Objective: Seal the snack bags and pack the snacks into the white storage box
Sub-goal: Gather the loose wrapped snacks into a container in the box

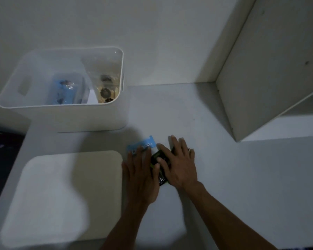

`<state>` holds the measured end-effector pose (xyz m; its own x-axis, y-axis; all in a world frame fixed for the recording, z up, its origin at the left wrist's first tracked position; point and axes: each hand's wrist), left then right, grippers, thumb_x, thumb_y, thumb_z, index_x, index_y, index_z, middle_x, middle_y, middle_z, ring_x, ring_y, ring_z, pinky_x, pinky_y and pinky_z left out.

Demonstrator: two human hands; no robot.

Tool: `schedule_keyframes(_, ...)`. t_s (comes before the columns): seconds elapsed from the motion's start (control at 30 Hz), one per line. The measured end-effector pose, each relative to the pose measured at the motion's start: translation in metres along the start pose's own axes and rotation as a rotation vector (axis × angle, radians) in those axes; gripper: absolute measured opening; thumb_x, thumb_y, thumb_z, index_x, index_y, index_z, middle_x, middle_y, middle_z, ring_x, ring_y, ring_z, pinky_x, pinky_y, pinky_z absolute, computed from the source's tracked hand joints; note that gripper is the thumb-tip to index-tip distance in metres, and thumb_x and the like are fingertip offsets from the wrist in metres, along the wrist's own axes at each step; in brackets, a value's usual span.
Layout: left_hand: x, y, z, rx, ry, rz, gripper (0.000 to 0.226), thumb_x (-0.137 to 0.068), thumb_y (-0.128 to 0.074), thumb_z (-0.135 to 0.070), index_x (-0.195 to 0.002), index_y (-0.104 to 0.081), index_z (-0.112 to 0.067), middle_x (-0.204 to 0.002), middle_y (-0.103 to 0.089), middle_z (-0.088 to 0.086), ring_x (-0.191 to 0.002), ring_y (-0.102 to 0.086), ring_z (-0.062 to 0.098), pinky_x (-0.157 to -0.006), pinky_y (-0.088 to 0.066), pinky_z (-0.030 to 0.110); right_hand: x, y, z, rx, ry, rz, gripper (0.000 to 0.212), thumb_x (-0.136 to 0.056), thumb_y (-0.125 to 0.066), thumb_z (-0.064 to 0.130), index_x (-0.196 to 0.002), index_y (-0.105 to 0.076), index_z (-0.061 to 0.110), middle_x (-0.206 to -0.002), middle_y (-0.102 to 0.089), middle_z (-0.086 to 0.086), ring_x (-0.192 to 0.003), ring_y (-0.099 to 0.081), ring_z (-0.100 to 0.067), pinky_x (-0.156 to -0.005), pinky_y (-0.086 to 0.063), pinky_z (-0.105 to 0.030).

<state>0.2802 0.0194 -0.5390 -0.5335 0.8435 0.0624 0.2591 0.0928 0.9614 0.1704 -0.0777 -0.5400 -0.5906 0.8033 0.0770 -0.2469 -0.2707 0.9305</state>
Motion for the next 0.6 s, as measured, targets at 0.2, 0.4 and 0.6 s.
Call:
schedule_keyframes(0.2, -0.010, -0.013, 0.003, -0.052, -0.015, -0.013, 0.061, -0.098, -0.024, -0.056, -0.151, -0.027, -0.027, -0.156, -0.032, 0.006, -0.145, -0.023, 0.033, -0.116, -0.017, 0.057, -0.001, -0.011, -0.022, 0.044, -0.021, -0.086, 0.045, -0.098, -0.033, 0.059, -0.131, -0.056, 0.039, -0.156, -0.036, -0.001, -0.145, -0.027, -0.030, -0.110, -0.025, -0.060)
schedule_keyframes(0.4, -0.030, -0.015, 0.002, -0.003, -0.015, -0.059, 0.060, -0.094, -0.038, -0.054, -0.149, -0.034, -0.029, -0.159, -0.019, 0.010, -0.145, -0.012, 0.039, -0.115, -0.014, 0.061, -0.003, 0.002, -0.048, 0.026, -0.151, -0.196, 0.036, -0.098, -0.042, 0.047, -0.128, -0.055, 0.032, -0.151, -0.041, 0.000, -0.142, -0.030, -0.030, -0.105, -0.032, -0.057)
schedule_keyframes(0.6, -0.043, -0.010, -0.008, 0.035, -0.100, 0.027, 0.080, -0.082, -0.027, -0.081, -0.151, -0.019, -0.042, -0.162, -0.013, 0.007, -0.149, -0.004, 0.036, -0.116, -0.008, 0.061, -0.003, 0.004, -0.048, 0.129, -0.064, -0.107, 0.054, -0.096, -0.030, 0.066, -0.146, -0.034, 0.046, -0.158, -0.030, 0.003, -0.146, -0.021, -0.033, -0.107, -0.025, -0.063)
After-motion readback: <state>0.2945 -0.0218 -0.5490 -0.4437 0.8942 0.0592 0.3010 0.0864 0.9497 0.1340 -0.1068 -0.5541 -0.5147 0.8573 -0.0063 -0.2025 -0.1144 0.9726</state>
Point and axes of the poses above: each hand's wrist, its own x-axis away from the middle knuckle, its own y-axis out of the back of the hand, z = x × y
